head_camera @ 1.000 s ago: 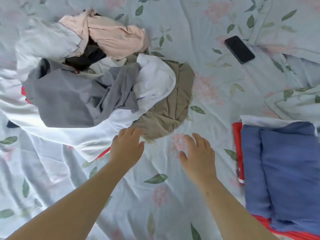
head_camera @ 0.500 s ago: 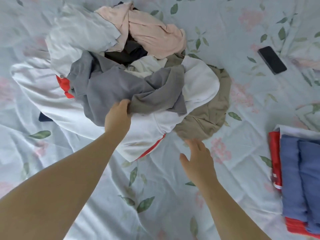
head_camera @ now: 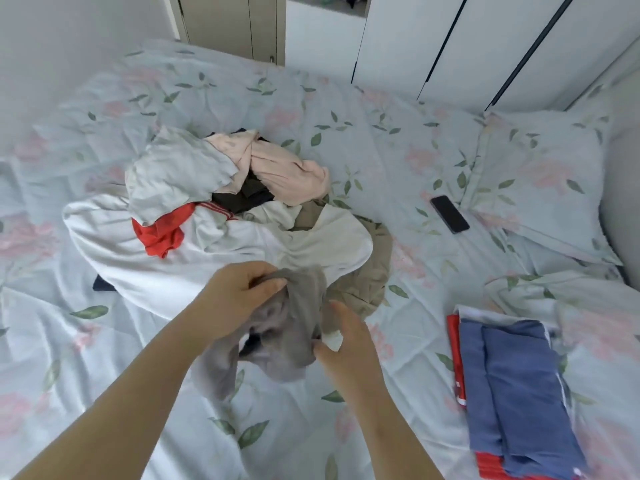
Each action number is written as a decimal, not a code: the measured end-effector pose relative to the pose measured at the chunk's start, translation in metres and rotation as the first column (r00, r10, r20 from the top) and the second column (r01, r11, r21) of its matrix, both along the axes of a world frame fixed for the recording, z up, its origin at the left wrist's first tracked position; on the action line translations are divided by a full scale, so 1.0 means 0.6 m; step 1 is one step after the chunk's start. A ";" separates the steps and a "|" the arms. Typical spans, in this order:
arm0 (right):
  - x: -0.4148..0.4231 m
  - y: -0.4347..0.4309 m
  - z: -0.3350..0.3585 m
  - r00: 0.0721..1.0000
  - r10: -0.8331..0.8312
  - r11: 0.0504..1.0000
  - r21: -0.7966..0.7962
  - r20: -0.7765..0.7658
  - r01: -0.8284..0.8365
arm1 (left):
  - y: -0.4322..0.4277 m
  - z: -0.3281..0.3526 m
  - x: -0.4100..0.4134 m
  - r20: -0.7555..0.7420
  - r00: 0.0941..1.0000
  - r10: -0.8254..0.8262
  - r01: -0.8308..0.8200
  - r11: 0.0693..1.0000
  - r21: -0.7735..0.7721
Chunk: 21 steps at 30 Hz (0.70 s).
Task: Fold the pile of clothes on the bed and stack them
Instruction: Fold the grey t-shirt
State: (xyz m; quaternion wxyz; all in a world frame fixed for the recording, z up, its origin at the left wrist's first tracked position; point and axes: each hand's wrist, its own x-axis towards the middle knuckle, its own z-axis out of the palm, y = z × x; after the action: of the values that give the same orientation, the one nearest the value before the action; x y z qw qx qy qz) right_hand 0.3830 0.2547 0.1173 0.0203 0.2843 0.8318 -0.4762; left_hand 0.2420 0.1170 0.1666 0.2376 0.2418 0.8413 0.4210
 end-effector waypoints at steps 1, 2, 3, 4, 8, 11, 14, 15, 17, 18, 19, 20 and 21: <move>0.005 0.002 0.017 0.998 0.047 0.998 -0.027 -0.043 -0.048 | 0.005 0.017 0.019 0.001 1.000 -0.001 0.001 0.999 0.041; 0.009 0.005 0.033 0.993 0.080 0.994 -0.073 -0.087 -0.086 | 0.012 0.031 0.037 0.002 1.000 0.002 -0.002 0.997 0.083; 0.016 0.010 0.047 0.987 0.100 0.984 -0.136 -0.125 -0.117 | 0.018 0.043 0.054 0.011 1.000 0.016 -0.017 0.992 0.124; 0.025 0.015 0.059 0.983 0.104 0.971 -0.197 -0.154 -0.134 | 0.024 0.051 0.069 0.033 0.999 0.041 -0.046 0.985 0.165; 0.071 0.050 0.083 0.993 0.064 0.978 -0.193 -0.095 -0.082 | 0.043 0.068 0.104 0.134 0.980 0.151 -0.182 0.945 0.272; 0.093 0.086 0.090 0.996 0.022 0.994 -0.109 -0.083 -0.031 | 0.049 0.076 0.113 0.112 0.979 0.167 -0.192 0.944 0.270; 0.105 0.113 0.103 0.993 0.034 0.997 -0.066 -0.114 -0.042 | 0.047 0.077 0.115 -0.001 0.986 0.166 -0.162 0.965 0.209; 0.107 0.121 0.107 0.990 0.031 0.998 -0.045 -0.140 -0.038 | 0.044 0.077 0.115 -0.041 0.986 0.160 -0.150 0.972 0.183; 0.106 0.134 0.120 0.977 0.020 1.000 0.009 -0.213 -0.019 | 0.039 0.076 0.118 -0.106 0.984 0.143 -0.131 0.985 0.115; 0.103 0.138 0.128 0.967 0.025 0.999 0.031 -0.252 -0.018 | 0.036 0.074 0.120 -0.128 0.982 0.139 -0.130 0.988 0.080; 0.100 0.141 0.136 0.958 0.039 0.999 0.047 -0.285 -0.026 | 0.033 0.074 0.123 -0.126 0.982 0.141 -0.135 0.989 0.058; 0.096 0.142 0.144 0.950 0.063 0.997 0.059 -0.307 -0.047 | 0.030 0.072 0.127 -0.098 0.985 0.139 -0.134 0.989 0.059; 0.092 0.140 0.150 0.943 0.096 0.995 0.061 -0.320 -0.080 | 0.029 0.074 0.132 -0.043 0.993 0.107 -0.103 0.992 0.070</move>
State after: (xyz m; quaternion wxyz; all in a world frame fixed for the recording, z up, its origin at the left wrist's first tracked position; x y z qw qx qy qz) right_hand 0.4380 0.3385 0.2072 -0.1012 0.1657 0.8469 -0.4951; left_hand 0.3213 0.1342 0.2109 0.1872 0.2149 0.8433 0.4556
